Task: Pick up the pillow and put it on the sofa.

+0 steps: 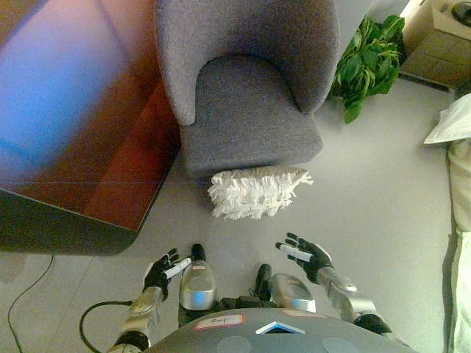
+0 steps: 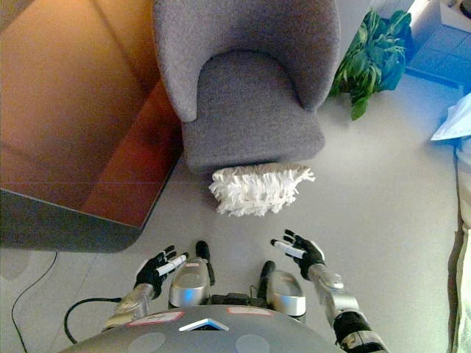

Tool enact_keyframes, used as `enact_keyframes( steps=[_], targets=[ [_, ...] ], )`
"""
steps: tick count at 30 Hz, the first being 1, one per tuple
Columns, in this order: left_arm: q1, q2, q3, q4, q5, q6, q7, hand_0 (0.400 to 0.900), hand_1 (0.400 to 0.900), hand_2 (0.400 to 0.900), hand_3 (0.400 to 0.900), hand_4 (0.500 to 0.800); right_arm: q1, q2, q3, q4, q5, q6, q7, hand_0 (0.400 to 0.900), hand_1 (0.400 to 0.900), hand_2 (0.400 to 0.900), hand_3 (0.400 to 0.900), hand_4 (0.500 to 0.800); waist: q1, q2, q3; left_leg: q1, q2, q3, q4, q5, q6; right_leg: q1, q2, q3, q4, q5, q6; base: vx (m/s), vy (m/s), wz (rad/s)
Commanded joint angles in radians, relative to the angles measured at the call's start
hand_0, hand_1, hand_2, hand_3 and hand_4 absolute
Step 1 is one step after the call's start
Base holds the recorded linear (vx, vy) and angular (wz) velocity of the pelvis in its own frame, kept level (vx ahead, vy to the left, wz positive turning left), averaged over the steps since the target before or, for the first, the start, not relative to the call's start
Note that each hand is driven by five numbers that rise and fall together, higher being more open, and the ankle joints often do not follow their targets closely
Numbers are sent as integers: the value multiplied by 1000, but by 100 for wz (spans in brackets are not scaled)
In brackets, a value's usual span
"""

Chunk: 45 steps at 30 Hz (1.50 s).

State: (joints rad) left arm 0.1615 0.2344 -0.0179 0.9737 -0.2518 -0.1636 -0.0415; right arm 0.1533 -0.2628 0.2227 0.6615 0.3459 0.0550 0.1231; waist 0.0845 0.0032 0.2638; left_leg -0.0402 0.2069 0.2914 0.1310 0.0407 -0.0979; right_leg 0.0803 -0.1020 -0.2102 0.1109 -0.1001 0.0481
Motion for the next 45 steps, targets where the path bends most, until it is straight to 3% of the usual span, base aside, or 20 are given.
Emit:
enact_keyframes(
  steps=[1,2,3,4,6,8,10,12,14,18,19,21,23,27,31,33,35,40,43,45],
  targets=[
    [35,83,-46,-114,16,-35,-9,900,900,900,900,800,-6,-26,-13,-119,-65,-35,1,900,900,900,900,800,8,-38,-71,-120,-59,22,-89,59,60,194,-61,-60,120,-70,98,343,273,15],
    [28,97,-45,-130,7,-27,-12,900,900,900,900,800,-12,-25,-4,-121,-91,-36,-18,900,900,900,900,800,11,-41,-81,-106,-87,20,-111,46,79,174,-75,-61,177,-47,122,208,177,10],
    [29,97,-45,-131,7,-26,-12,900,900,900,900,800,-12,-24,-4,-121,-91,-36,-19,900,900,900,900,800,11,-42,-82,-106,-89,20,-112,45,81,172,-77,-60,180,-48,124,319,263,26],
    [13,121,-55,-163,-1,6,-3,900,900,900,900,800,-28,-22,4,-131,-86,-24,-77,900,900,900,900,800,23,-52,-104,-91,-149,7,-149,19,117,143,-86,-59,315,17,160,293,238,22],
    [-1,130,-66,-164,24,22,2,900,900,900,900,800,-45,-15,8,-139,-98,-8,-132,900,900,900,900,800,34,-48,-120,-74,-181,-20,-153,-5,142,71,-113,-61,530,109,178,334,264,12],
    [-12,135,-74,-158,28,30,3,900,900,900,900,800,-69,-22,30,-150,-155,-10,-175,900,900,900,900,800,35,-25,-123,-53,-164,-10,-147,-21,159,-48,-124,-67,683,154,165,219,184,-6],
    [-15,141,-80,-165,12,40,3,900,900,900,900,800,-81,-33,48,-158,-214,-16,-202,900,900,900,900,800,27,-20,-120,-30,-164,-10,-150,-32,162,-110,-135,-70,706,144,155,157,89,4],
    [-12,159,-74,-189,2,58,-36,900,900,900,900,800,-87,-76,67,-195,-362,-15,-244,900,900,900,900,800,9,-4,-111,17,-160,-22,-155,-37,143,-176,-158,-107,599,104,134,178,-33,22],
    [-12,166,-74,-197,11,62,-49,900,900,900,900,800,-87,-90,69,-206,-407,-16,-250,900,900,900,900,800,5,-1,-105,27,-155,-23,-154,-40,136,-186,-178,-115,558,120,134,126,-127,25],
    [-42,193,-70,-207,28,69,-75,900,900,900,900,800,-77,-119,77,-227,-488,-42,-265,900,900,900,900,800,-29,-32,-66,77,-121,-25,-126,-77,81,-221,-348,-111,233,334,186,207,-349,51],
    [-46,196,-67,-213,27,67,-86,900,900,900,900,800,-67,-123,76,-237,-497,-44,-267,900,900,900,900,800,-37,-43,-64,81,-105,-30,-108,-90,62,-206,-374,-101,116,376,205,297,-426,59],
    [-39,202,-72,-239,28,60,-96,900,900,900,900,800,-56,-129,80,-251,-519,-41,-270,900,900,900,900,800,-55,-54,-65,91,-59,-34,-85,-103,38,-208,-390,-56,69,432,214,287,-373,65],
    [-27,212,-82,-278,32,59,-106,900,900,900,900,800,-45,-144,66,-255,-550,-26,-267,900,900,900,900,800,-54,-54,-73,91,-10,-44,-54,-97,16,-142,-360,-87,15,332,210,251,-266,57],
    [7,199,-107,-353,21,61,-125,900,900,900,900,800,-63,-203,54,-257,-621,-1,-236,900,900,900,900,800,-35,-70,-93,69,64,-57,23,-72,-26,-63,-309,-131,-22,237,189,204,-182,34],
    [39,204,-105,-399,11,70,-151,900,900,900,900,800,-74,-251,52,-267,-710,11,-236,900,900,900,900,800,-25,-66,-95,66,99,-63,50,-59,-49,-29,-283,-156,-58,220,183,162,-135,23],
    [49,215,-106,-424,2,68,-192,900,900,900,900,800,-94,-291,45,-280,-816,-5,-263,900,900,900,900,800,-21,-58,-85,47,115,-57,72,-47,-62,-24,-275,-171,-78,219,181,70,-65,29],
    [45,226,-119,-432,-9,50,-203,900,900,900,900,800,-127,-325,53,-295,-881,-14,-292,900,900,900,900,800,-22,-47,-64,16,122,-75,106,-69,-63,-53,-270,-159,-40,197,174,-8,-6,22],
    [-18,291,-151,-489,-98,11,-194,900,900,900,900,800,-242,-407,82,-331,-964,-41,-386,900,900,900,900,800,-22,-34,32,-135,138,-160,216,-108,-62,-236,-310,-98,111,160,169,-188,-9,19],
    [-63,337,-187,-537,-117,-22,-139,900,900,900,900,800,-322,-451,97,-334,-922,-59,-404,900,900,900,900,800,-14,-27,100,-266,147,-213,319,-142,-62,-386,-361,-57,231,140,171,-250,1,16],
    [-85,361,-207,-552,-67,-23,-72,900,900,900,900,800,-359,-467,106,-328,-893,-77,-401,900,900,900,900,800,-8,-25,128,-336,148,-231,372,-161,-63,-461,-380,-35,300,123,175,-153,13,16]
  ],
)
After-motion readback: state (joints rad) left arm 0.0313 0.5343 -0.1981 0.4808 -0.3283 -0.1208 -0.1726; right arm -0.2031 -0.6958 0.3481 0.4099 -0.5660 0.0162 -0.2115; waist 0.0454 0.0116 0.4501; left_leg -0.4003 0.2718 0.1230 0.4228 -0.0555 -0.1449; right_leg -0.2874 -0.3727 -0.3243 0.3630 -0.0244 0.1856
